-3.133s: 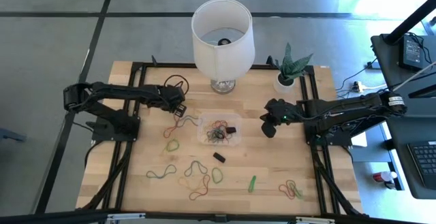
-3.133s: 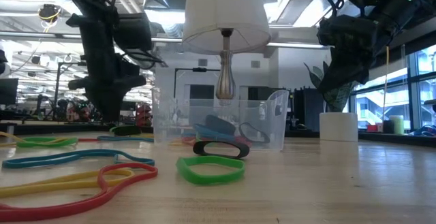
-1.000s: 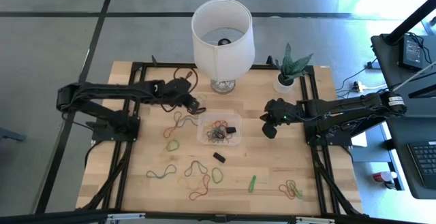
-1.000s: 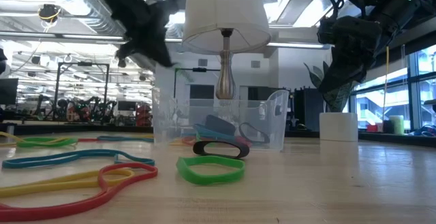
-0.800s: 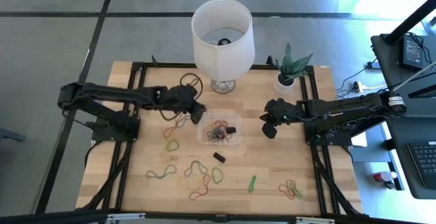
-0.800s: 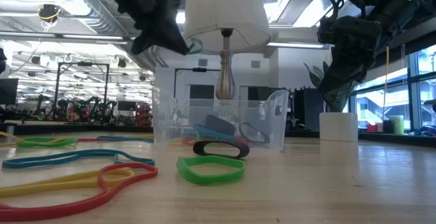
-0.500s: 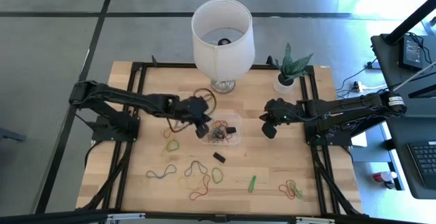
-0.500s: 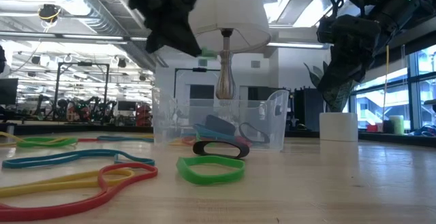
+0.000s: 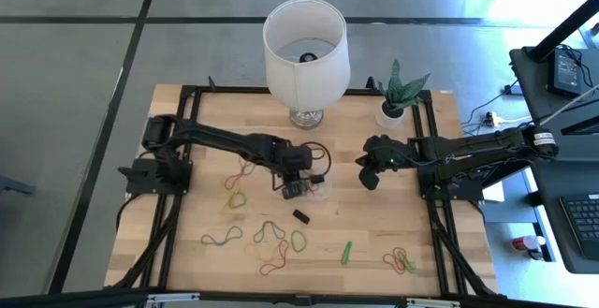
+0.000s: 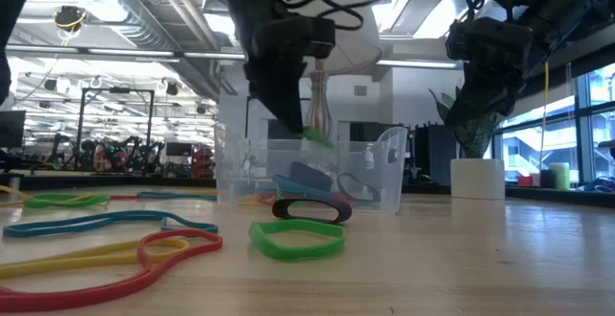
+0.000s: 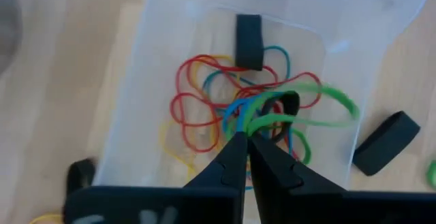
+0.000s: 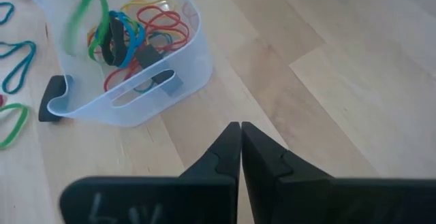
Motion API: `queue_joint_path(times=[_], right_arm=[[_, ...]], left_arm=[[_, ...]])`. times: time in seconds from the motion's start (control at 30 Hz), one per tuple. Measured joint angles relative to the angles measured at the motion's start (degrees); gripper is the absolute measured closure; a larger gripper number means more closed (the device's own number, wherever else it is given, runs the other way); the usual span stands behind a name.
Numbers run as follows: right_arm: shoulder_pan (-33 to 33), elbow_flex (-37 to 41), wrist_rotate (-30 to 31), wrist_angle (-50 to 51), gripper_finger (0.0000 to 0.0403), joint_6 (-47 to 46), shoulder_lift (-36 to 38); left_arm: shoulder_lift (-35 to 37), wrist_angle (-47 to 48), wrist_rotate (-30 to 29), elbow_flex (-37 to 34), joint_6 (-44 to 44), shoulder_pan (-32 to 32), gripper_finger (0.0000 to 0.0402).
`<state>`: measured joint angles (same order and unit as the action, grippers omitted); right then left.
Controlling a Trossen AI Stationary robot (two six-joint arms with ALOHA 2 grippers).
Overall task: Pick and place rubber bands into bin
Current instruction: Put the green rubber band into the container, then put the left blue rubber band into the container
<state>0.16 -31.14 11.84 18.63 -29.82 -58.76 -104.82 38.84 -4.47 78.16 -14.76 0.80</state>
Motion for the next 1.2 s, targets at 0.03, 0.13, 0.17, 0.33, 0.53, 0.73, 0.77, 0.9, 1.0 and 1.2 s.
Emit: queue_joint_path(times=[0.03, 0.13, 0.17, 0.33, 0.53, 0.73, 0.77, 0.9, 1.0, 1.2], right_arm=[[0.0, 0.0, 0.0, 0.0, 0.0385, 0.0, 0.0], [0.0, 0.0, 0.0, 0.0, 0.0385, -0.2, 0.0], [0.0, 0.0, 0.0, 0.0, 0.0385, -0.5, 0.0], [0.0, 0.0, 0.0, 0.0, 0.0385, -1.4, 0.0], [0.0, 0.0, 0.0, -0.1, 0.0385, -1.5, 0.0], [0.0, 0.0, 0.0, -0.3, 0.0385, -1.6, 0.0], [0.0, 0.0, 0.0, -0.5, 0.0385, -1.6, 0.0], [0.0, 0.0, 0.1, -0.5, 0.0385, -1.4, 0.0], [0.0, 0.0, 0.1, -0.5, 0.0385, -1.4, 0.0], [0.6, 0.0, 0.2, -1.3, 0.0399, -4.5, 0.0]], left_arm=[[-0.7, 0.2, 0.2, 0.4, 0.0, 0.1, 0.0380], [-1.5, 0.7, 1.2, 0.7, 0.1, 0.3, 0.0355], [-1.6, 1.0, 1.5, 0.7, 0.1, 0.3, 0.0345], [-1.4, 3.0, 1.2, 0.7, -0.4, 0.3, 0.0297], [0.3, 3.8, 0.1, 0.6, -1.5, 0.2, 0.0262], [5.7, 4.8, -2.5, 0.6, -3.6, 0.2, 0.0270], [6.7, 4.9, -2.5, 0.6, -3.6, 0.2, 0.0275], [10.6, 5.4, -2.5, 0.6, -4.1, 0.2, 0.0306], [13.5, 5.0, -1.5, -0.3, -1.1, 0.4, 0.0350], [19.1, 4.4, 2.1, -7.2, 1.9, 0.8, 0.0399]])
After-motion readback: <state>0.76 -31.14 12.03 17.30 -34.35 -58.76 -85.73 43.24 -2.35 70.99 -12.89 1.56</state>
